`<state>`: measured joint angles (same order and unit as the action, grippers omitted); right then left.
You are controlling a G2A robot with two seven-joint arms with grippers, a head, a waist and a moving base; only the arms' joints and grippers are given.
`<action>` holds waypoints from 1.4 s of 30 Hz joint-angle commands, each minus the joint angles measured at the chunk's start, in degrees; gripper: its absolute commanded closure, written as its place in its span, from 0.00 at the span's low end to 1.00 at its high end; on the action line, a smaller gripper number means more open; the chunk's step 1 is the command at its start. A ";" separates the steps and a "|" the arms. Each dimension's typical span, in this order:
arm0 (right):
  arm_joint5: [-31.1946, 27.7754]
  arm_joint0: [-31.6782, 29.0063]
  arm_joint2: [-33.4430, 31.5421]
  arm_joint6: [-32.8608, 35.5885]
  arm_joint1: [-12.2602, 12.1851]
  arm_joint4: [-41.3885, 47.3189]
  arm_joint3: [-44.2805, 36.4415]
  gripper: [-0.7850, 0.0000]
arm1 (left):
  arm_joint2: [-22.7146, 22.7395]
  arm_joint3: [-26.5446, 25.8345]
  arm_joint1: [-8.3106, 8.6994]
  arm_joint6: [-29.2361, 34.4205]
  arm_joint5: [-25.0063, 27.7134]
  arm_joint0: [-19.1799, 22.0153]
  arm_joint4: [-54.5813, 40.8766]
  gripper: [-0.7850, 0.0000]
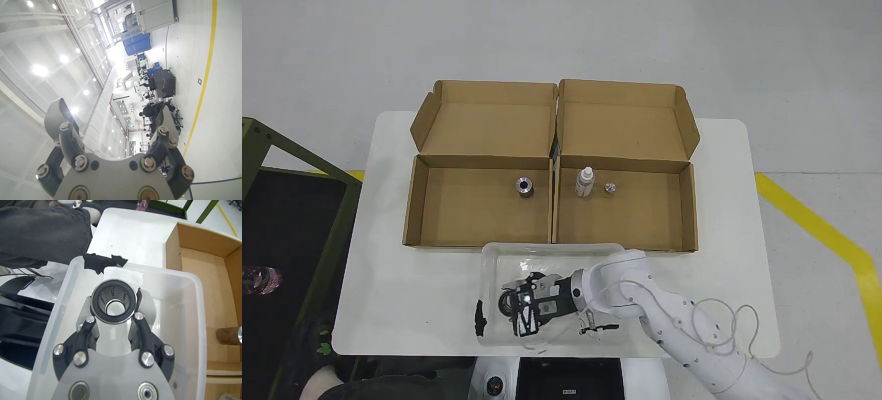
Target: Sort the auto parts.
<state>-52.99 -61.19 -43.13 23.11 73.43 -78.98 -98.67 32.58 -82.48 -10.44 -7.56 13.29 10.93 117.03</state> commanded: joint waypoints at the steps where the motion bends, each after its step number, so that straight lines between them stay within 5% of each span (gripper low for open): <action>1: -0.11 -0.22 -0.68 -0.35 -0.23 0.11 -0.47 1.00 | 0.00 0.00 0.00 0.00 0.00 0.00 0.00 0.00; 28: 0.36 1.83 -11.34 -4.88 -2.60 7.09 -6.46 1.00 | 0.00 0.00 0.00 0.00 0.00 0.00 0.00 0.00; 42: 3.11 10.24 -6.51 -5.47 -0.86 11.91 0.21 1.00 | 0.00 0.00 0.00 0.00 0.00 0.00 0.00 0.00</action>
<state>-50.20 -51.83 -50.11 17.72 72.37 -67.45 -99.32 32.58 -82.48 -10.44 -7.56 13.29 10.93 117.03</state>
